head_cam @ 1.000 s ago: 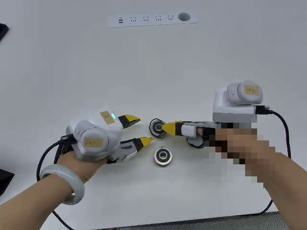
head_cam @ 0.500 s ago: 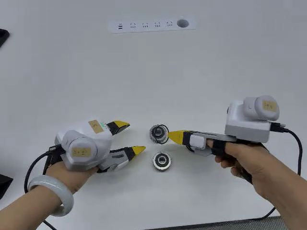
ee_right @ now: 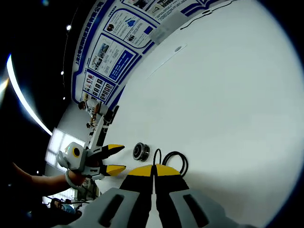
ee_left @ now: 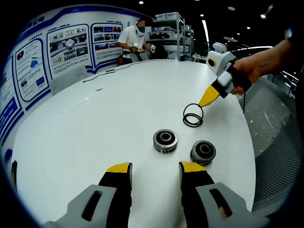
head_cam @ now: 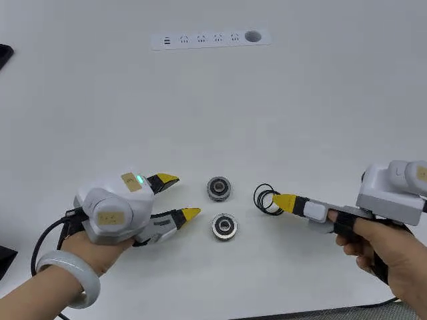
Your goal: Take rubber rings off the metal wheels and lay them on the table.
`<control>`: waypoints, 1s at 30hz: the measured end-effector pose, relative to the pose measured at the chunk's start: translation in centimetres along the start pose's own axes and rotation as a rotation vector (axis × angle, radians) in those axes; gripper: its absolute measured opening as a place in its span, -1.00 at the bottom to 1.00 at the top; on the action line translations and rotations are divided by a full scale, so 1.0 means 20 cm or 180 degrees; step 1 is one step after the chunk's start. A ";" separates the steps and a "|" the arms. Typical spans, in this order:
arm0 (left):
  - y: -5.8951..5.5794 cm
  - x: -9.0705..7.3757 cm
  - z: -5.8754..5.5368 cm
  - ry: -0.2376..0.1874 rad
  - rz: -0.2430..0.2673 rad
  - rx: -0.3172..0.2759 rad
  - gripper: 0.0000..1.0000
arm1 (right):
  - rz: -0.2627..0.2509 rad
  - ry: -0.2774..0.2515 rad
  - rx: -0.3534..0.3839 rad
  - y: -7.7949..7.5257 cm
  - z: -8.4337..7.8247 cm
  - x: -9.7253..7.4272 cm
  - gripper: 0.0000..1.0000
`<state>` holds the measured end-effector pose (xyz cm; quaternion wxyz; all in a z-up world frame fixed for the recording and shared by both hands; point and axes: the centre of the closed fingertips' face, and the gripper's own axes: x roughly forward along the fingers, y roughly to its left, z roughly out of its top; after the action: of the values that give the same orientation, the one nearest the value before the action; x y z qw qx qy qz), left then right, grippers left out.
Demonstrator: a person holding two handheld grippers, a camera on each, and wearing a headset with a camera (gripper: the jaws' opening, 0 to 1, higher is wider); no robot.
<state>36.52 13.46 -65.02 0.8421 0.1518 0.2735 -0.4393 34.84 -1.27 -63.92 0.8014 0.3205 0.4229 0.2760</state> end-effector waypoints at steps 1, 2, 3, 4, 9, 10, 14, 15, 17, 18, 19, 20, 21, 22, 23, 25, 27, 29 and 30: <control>0.00 0.00 0.00 0.0002 0.0001 0.0002 -0.19 | -0.0018 0.0000 0.0002 -0.01 0.00 0.00 -0.96; 0.00 0.00 0.00 0.0002 0.0000 0.0003 -0.19 | -0.0044 0.0004 -0.0008 -0.01 0.00 0.00 -0.96; 0.00 0.00 0.00 0.0001 -0.0003 0.0001 -0.19 | -0.0086 0.0023 -0.0028 -0.03 -0.01 0.00 -0.96; 0.00 0.00 0.00 -0.0002 -0.0005 -0.0001 -0.19 | -0.0110 0.0033 -0.0051 -0.03 -0.01 0.00 -0.95; 0.00 -0.01 0.00 -0.0016 0.0000 -0.0006 -0.17 | -0.0229 0.0122 -0.0407 -0.04 -0.03 0.01 -0.78; 0.00 -0.01 0.00 -0.0034 -0.0005 -0.0027 -0.15 | -0.0275 0.0149 -0.0524 -0.04 -0.03 0.02 -0.75; 0.00 -0.02 0.01 -0.0101 -0.0039 -0.0050 -0.09 | -0.0319 0.0287 -0.0901 -0.05 -0.05 0.03 -0.52; -0.01 -0.02 0.01 -0.0115 -0.0047 -0.0046 -0.08 | -0.0303 0.0285 -0.1005 -0.04 -0.05 0.04 -0.44; -0.02 -0.02 0.02 -0.0150 -0.0072 -0.0062 -0.03 | -0.0268 0.0272 -0.1004 -0.01 -0.05 0.04 -0.38; -0.03 -0.03 0.03 -0.0189 -0.0096 -0.0080 -0.01 | -0.0247 0.0263 -0.1025 -0.02 -0.05 0.04 -0.35; -0.03 -0.03 0.04 -0.0203 -0.0098 -0.0087 0.00 | -0.0239 0.0263 -0.1038 -0.02 -0.05 0.04 -0.33; -0.03 -0.04 0.04 -0.0212 -0.0106 -0.0093 0.01 | -0.0235 0.0258 -0.1058 -0.02 -0.04 0.03 -0.32; -0.03 -0.04 0.04 -0.0227 -0.0124 -0.0105 0.02 | -0.0229 0.0274 -0.1093 -0.01 -0.05 0.03 -0.30; -0.04 -0.05 0.04 -0.0234 -0.0129 -0.0108 0.03 | -0.0236 0.0281 -0.1130 -0.01 -0.05 0.03 -0.26; -0.04 -0.05 0.04 -0.0250 -0.0147 -0.0116 0.06 | -0.0238 0.0285 -0.1206 -0.01 -0.05 0.03 -0.23; -0.05 -0.06 0.03 -0.0254 -0.0161 -0.0131 0.09 | -0.0209 0.0295 -0.1320 0.01 -0.06 0.02 -0.17; -0.05 -0.07 0.02 -0.0252 -0.0157 -0.0146 0.12 | -0.0186 0.0301 -0.1412 0.03 -0.06 0.02 -0.13; -0.06 -0.09 0.02 -0.0259 -0.0161 -0.0179 0.12 | -0.0181 0.0306 -0.1483 0.04 -0.07 0.02 -0.11; -0.06 -0.10 0.01 -0.0265 -0.0157 -0.0195 0.12 | -0.0182 0.0309 -0.1545 0.05 -0.07 0.02 -0.08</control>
<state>34.67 13.94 -63.68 0.8460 0.1008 0.2551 -0.4572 33.62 0.12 -63.99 0.8411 0.0928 0.3912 0.3618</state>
